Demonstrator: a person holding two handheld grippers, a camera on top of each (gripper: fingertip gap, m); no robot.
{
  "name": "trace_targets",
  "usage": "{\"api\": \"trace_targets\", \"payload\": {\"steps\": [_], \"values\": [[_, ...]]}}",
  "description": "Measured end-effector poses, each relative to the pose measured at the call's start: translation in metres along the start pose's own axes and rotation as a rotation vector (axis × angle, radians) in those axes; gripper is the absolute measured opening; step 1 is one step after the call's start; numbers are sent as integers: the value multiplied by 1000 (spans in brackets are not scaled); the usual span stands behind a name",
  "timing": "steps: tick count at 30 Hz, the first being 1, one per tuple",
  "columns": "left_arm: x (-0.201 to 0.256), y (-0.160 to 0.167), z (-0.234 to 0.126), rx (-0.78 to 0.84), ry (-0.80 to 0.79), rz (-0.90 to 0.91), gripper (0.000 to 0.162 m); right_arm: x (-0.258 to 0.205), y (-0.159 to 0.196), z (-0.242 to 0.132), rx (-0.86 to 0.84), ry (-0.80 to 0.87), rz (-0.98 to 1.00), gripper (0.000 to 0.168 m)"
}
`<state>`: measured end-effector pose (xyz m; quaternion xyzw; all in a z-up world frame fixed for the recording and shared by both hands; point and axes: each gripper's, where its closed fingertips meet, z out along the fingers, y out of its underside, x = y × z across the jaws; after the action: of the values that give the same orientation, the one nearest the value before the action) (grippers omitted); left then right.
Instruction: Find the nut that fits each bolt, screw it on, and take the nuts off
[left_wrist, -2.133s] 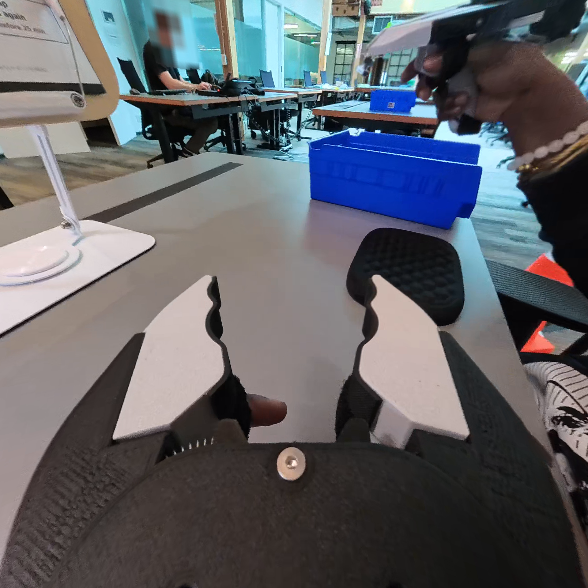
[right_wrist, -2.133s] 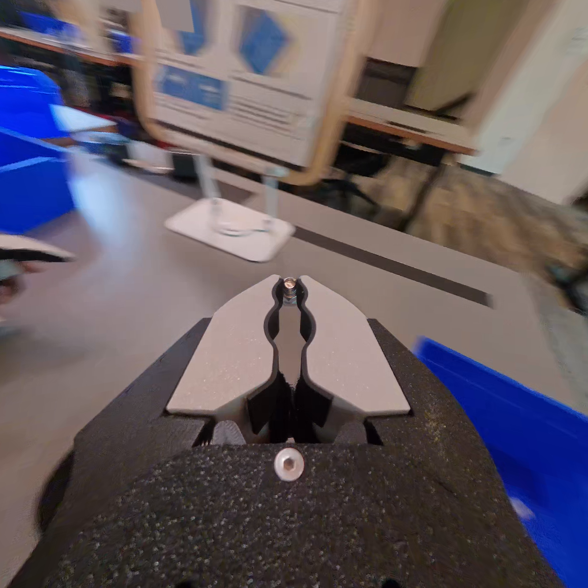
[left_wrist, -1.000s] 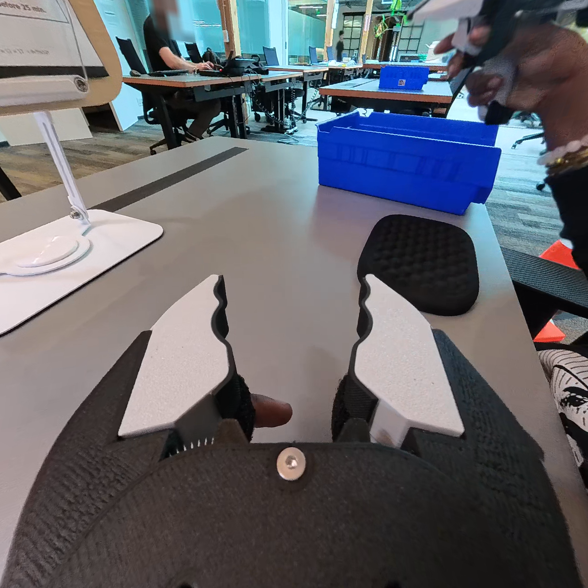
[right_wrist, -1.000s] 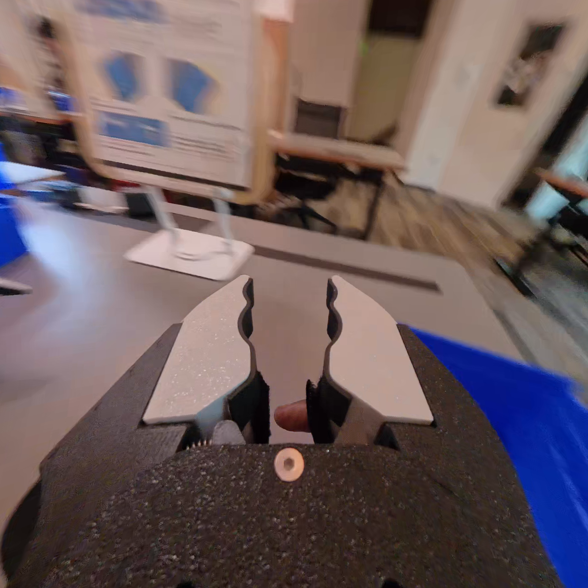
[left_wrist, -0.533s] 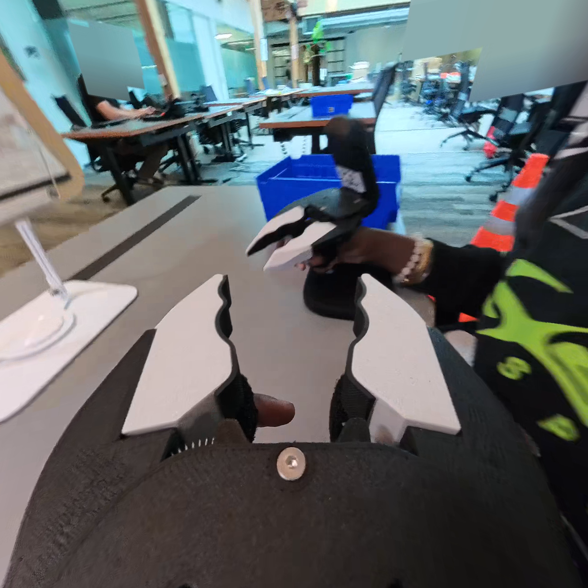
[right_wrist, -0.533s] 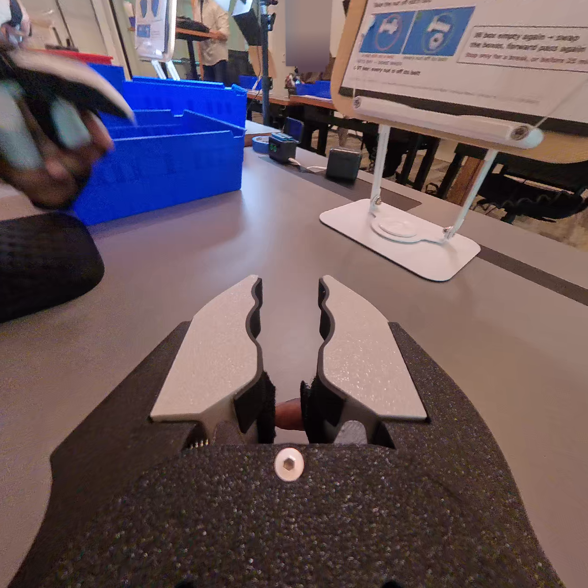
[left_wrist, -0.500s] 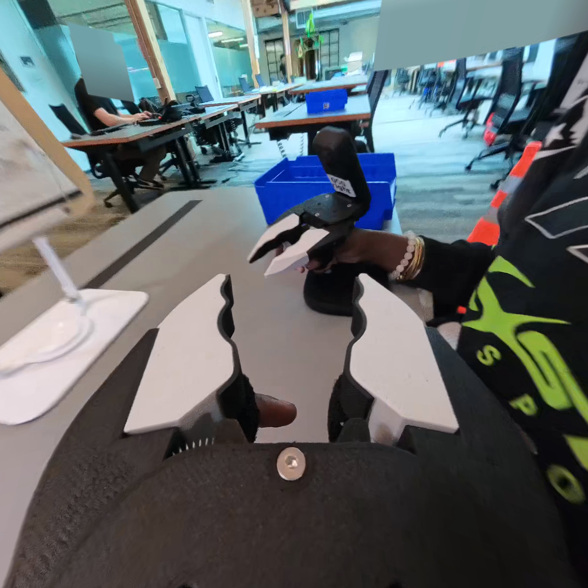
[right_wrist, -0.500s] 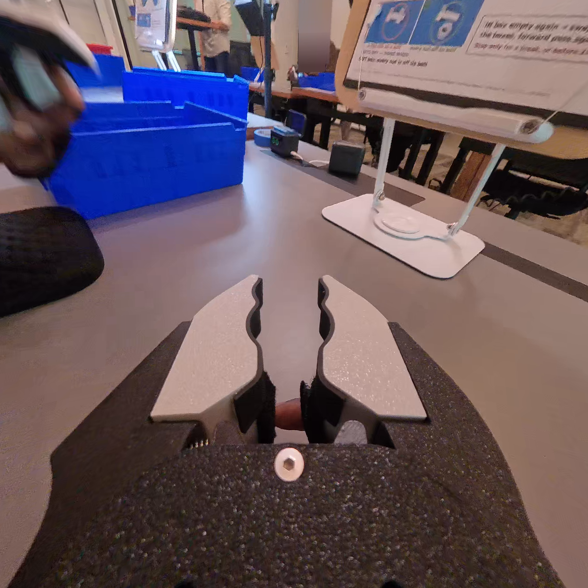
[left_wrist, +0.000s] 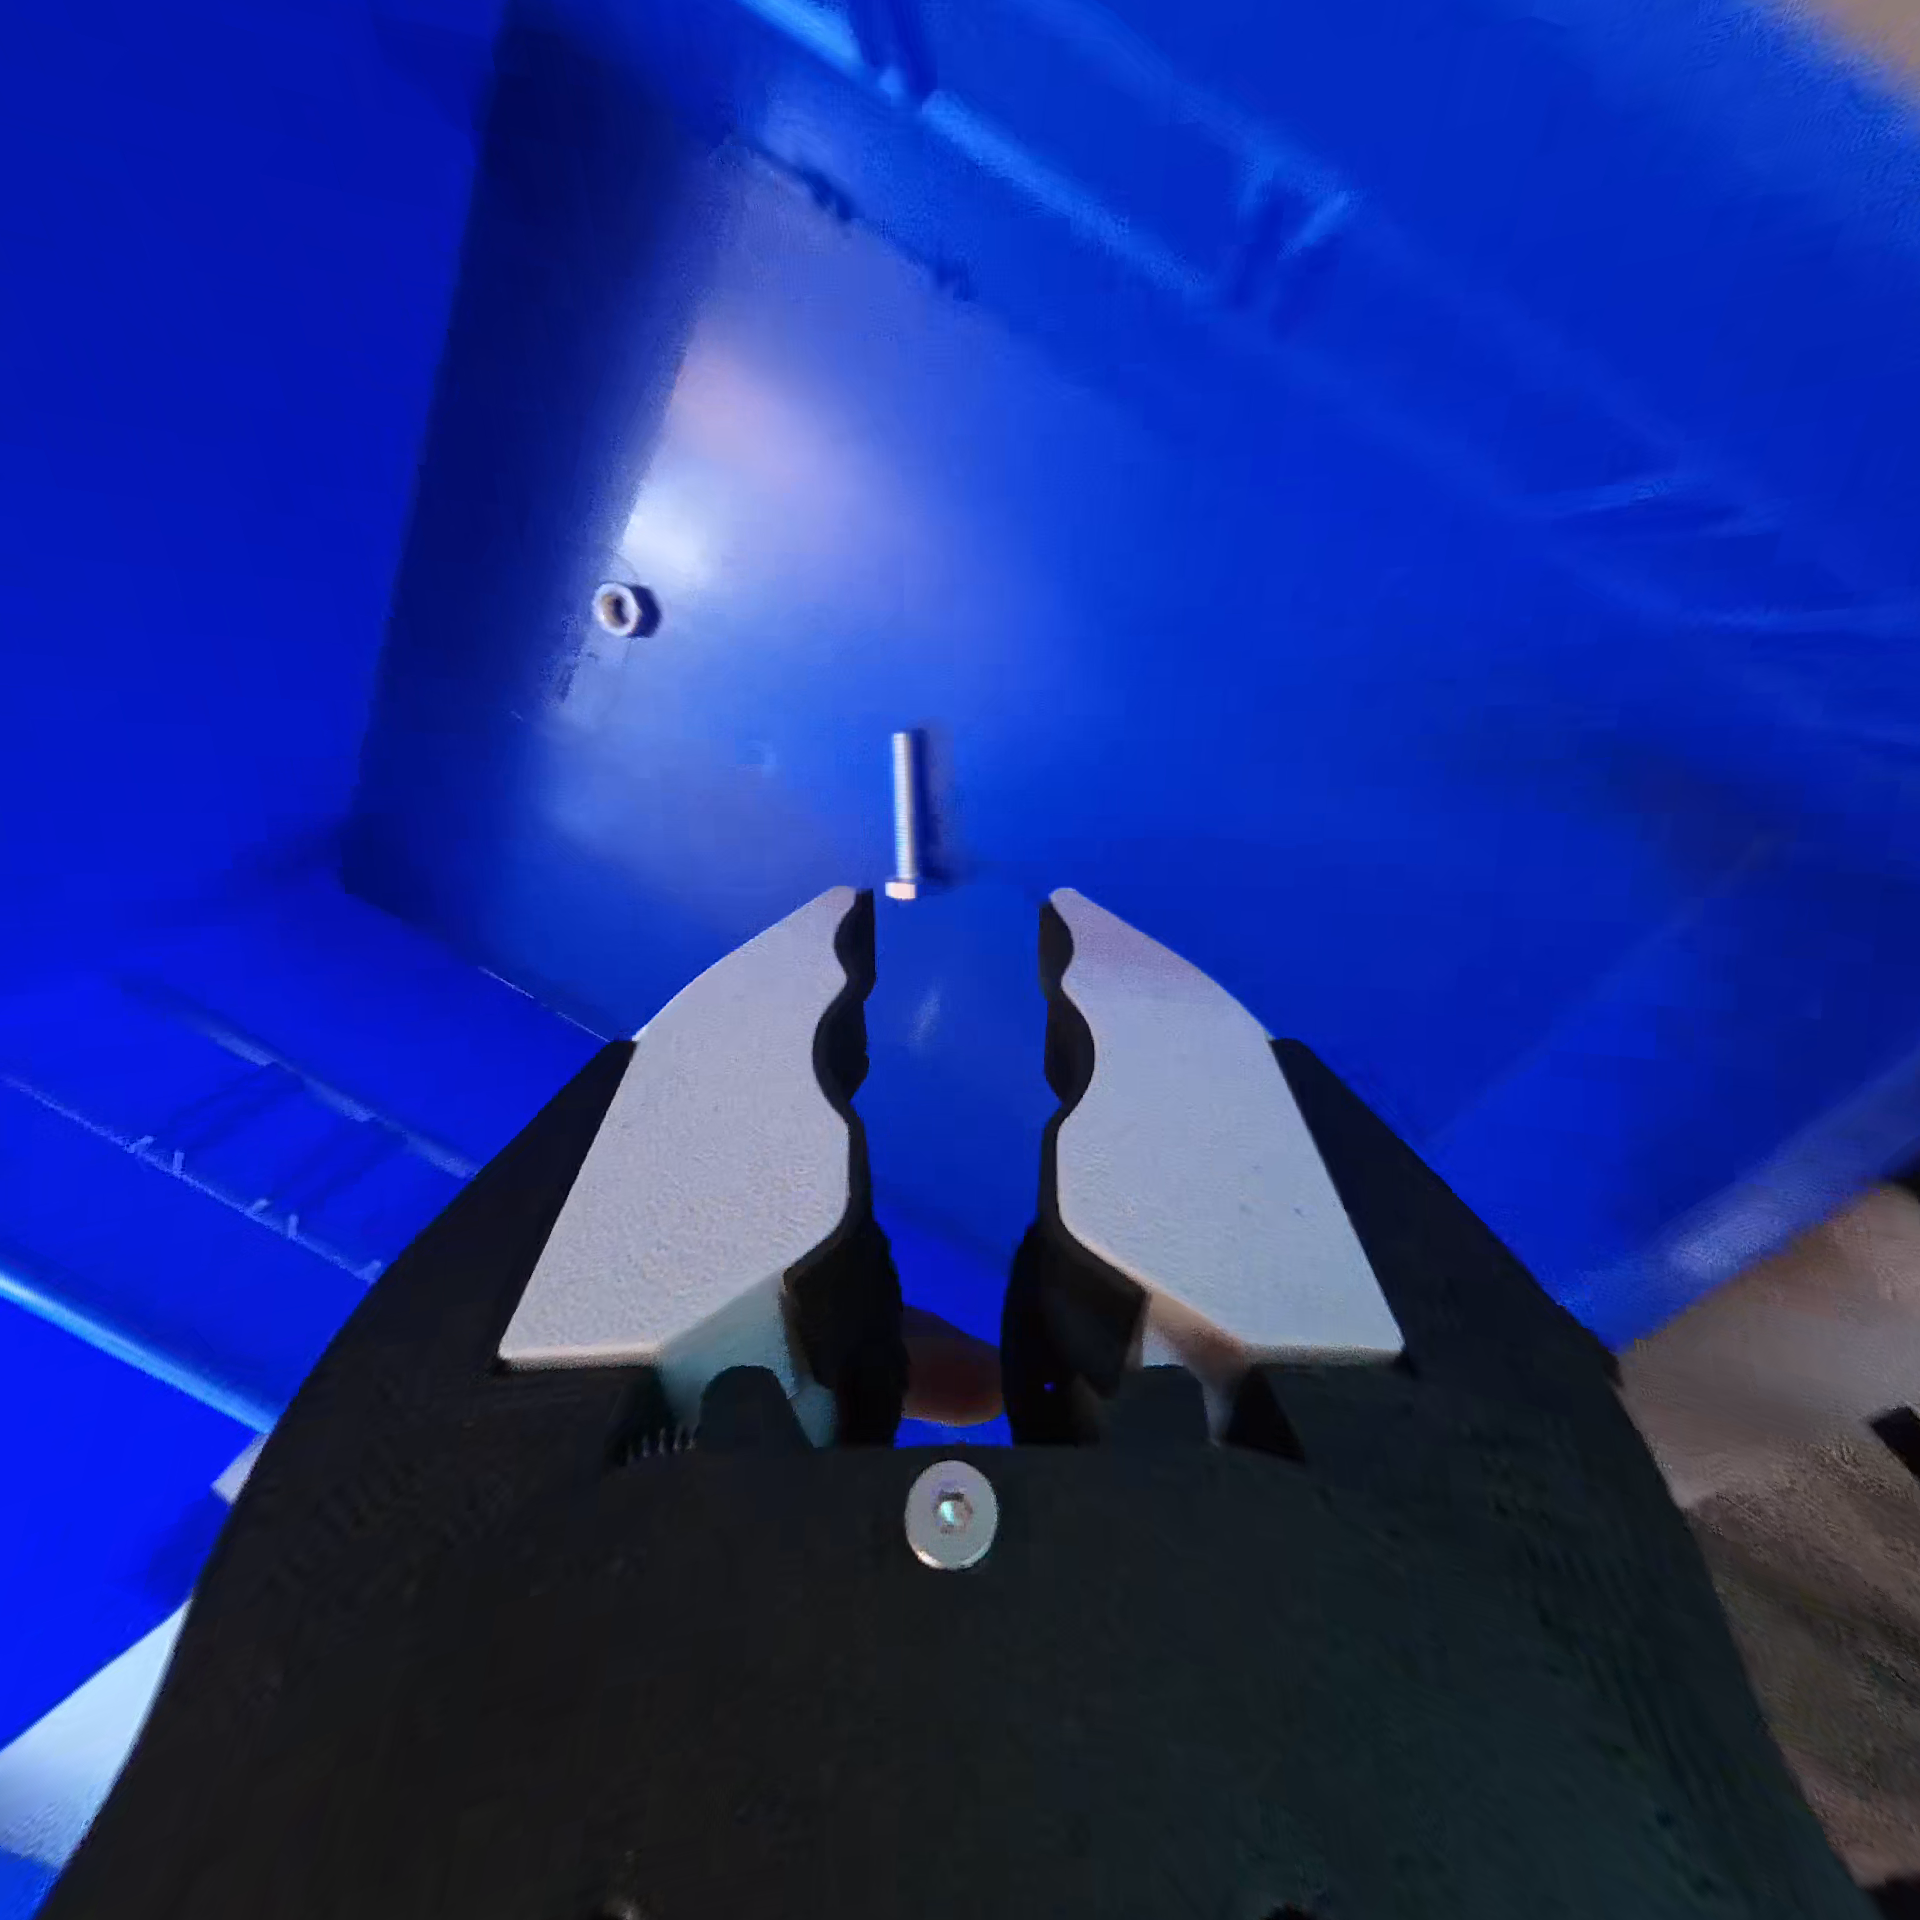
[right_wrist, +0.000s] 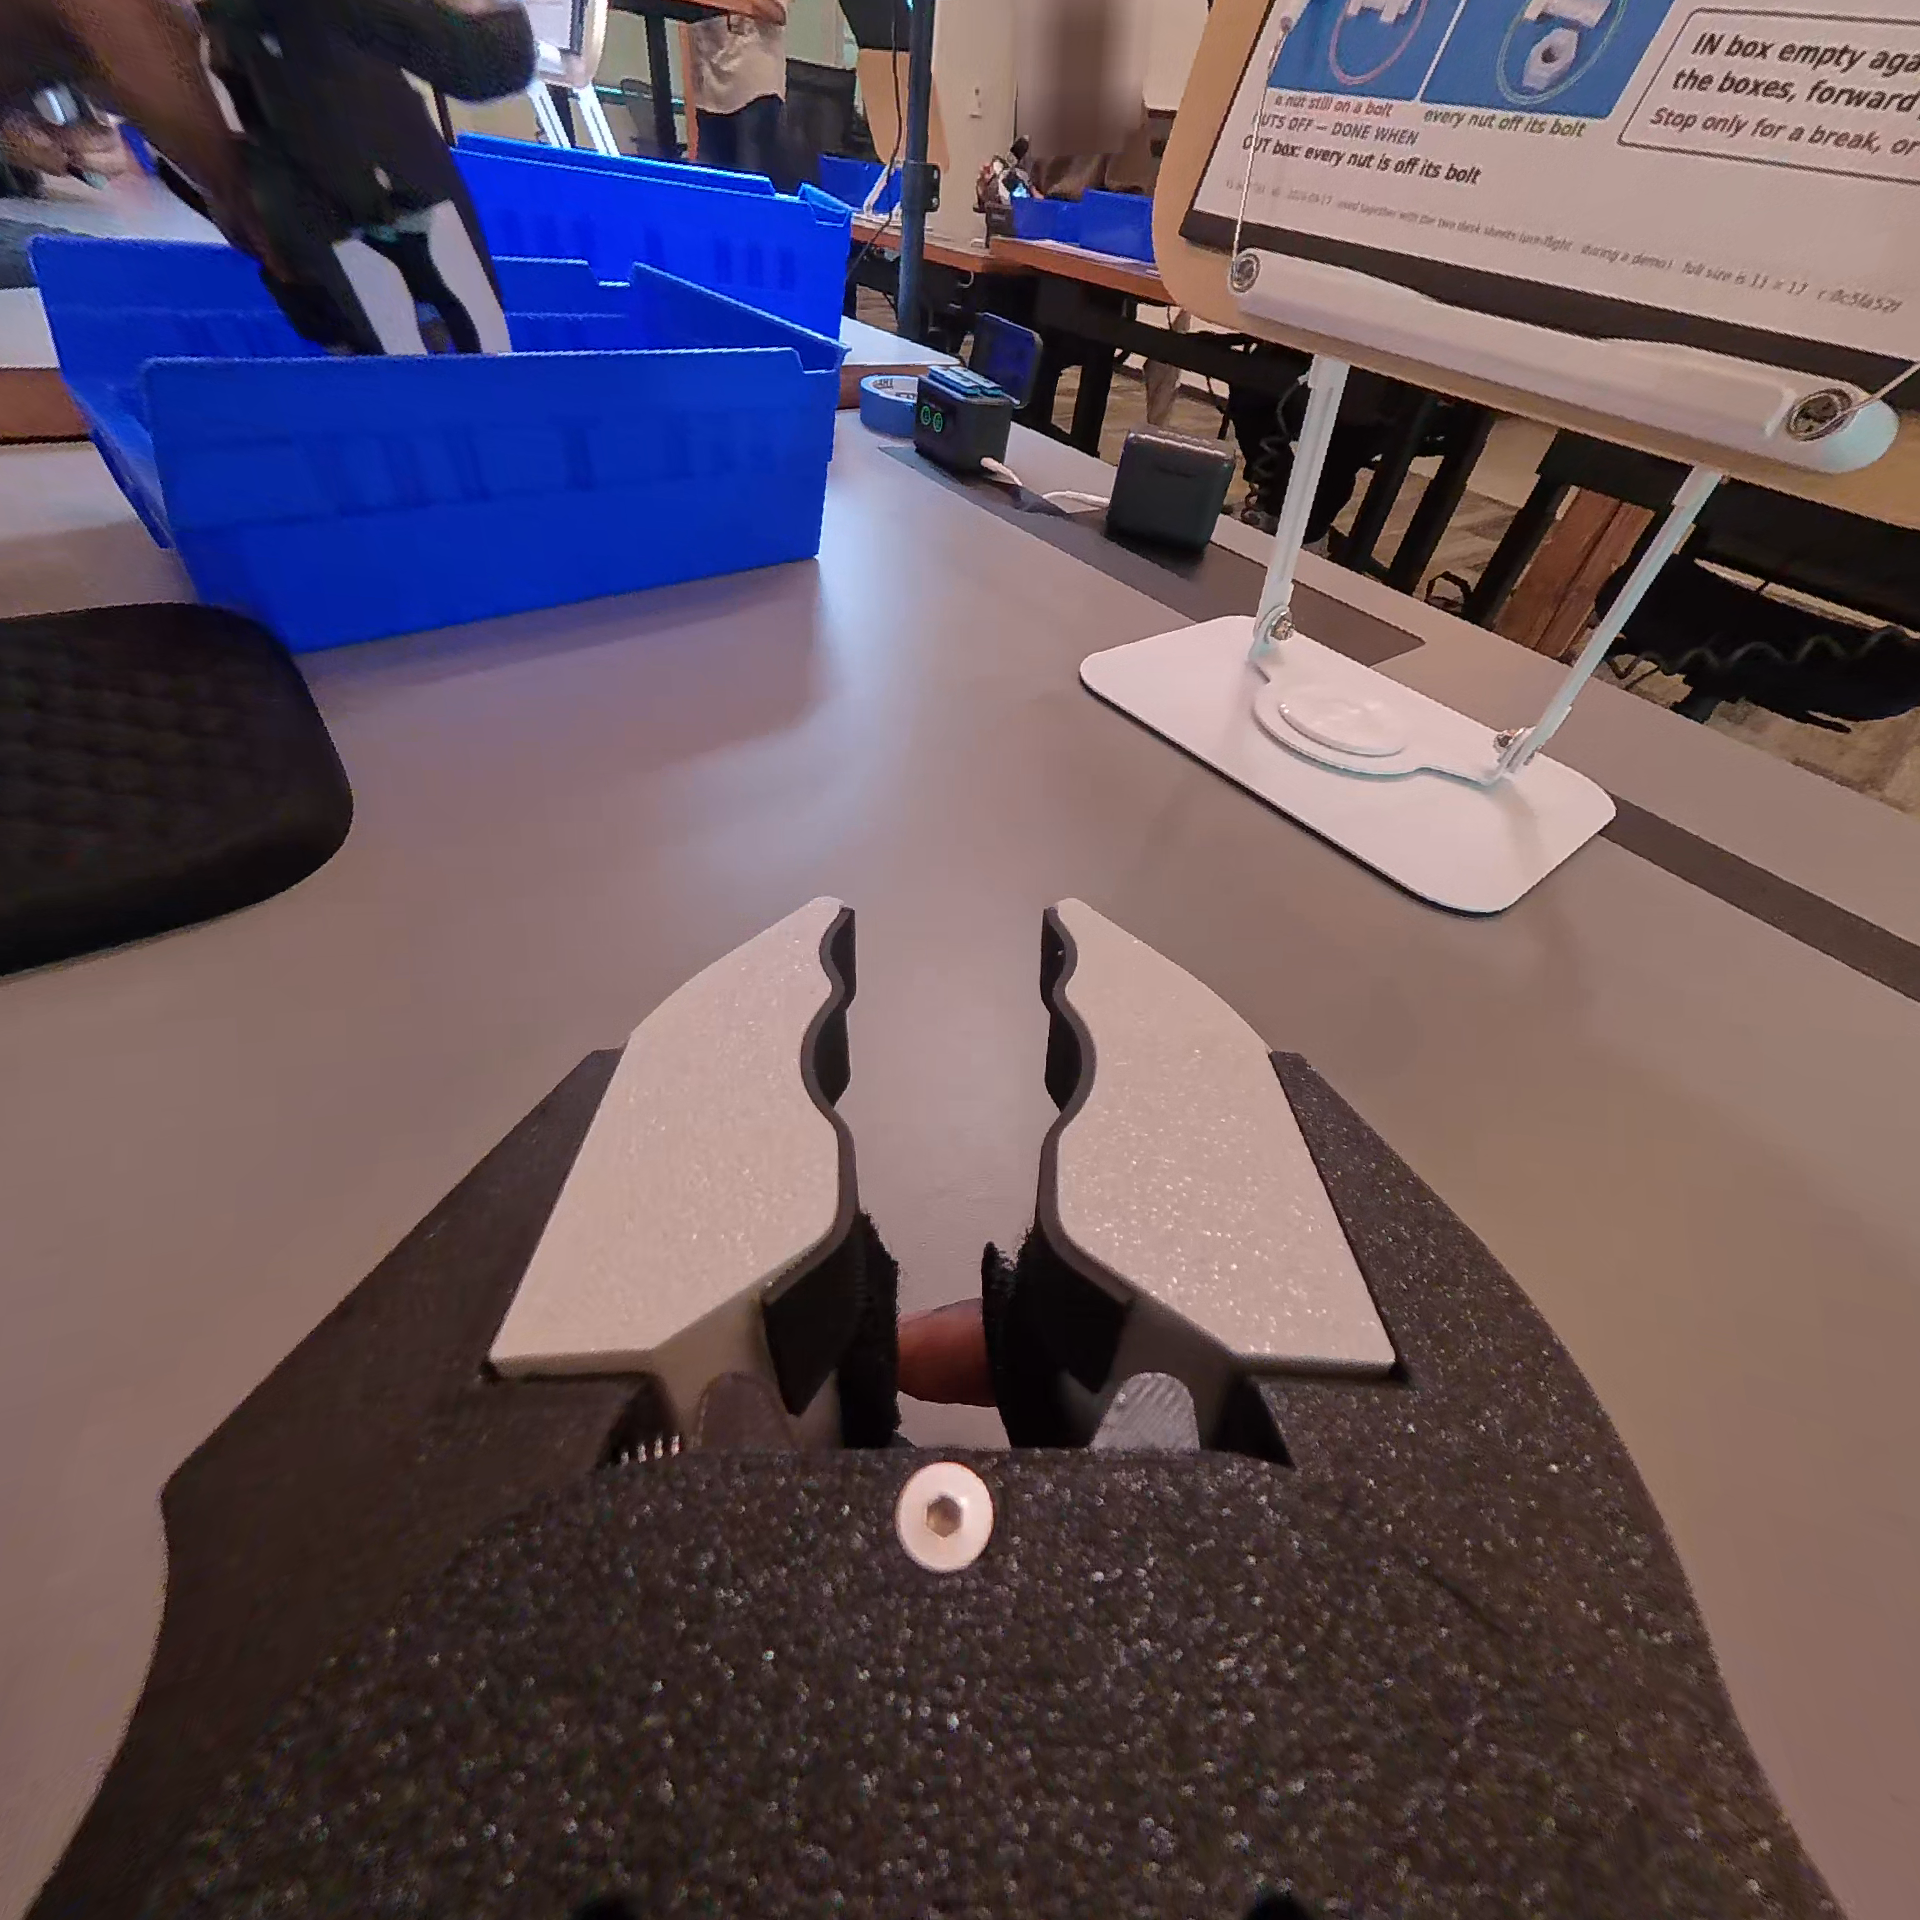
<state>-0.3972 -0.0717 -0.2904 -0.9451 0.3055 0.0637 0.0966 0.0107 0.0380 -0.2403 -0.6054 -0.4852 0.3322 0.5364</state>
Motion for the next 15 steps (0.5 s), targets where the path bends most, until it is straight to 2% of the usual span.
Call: {"api": "trace_targets", "payload": {"steps": [4,7,9,10,15], "values": [[-13,8,19,-34,20,-2,30,-1,0,0,-1,-5,0,34],[-4,16,30,-75,115,9,29,-1,0,0,1,-6,1,34],[1,14,31,-56,173,-31,16,-1,-1,-1,4,-4,1,34],[-1,14,31,-52,164,-33,1,-1,-1,-1,5,-4,2,34],[2,7,26,58,146,-100,1,0,-1,-1,7,-4,5,34]]}}
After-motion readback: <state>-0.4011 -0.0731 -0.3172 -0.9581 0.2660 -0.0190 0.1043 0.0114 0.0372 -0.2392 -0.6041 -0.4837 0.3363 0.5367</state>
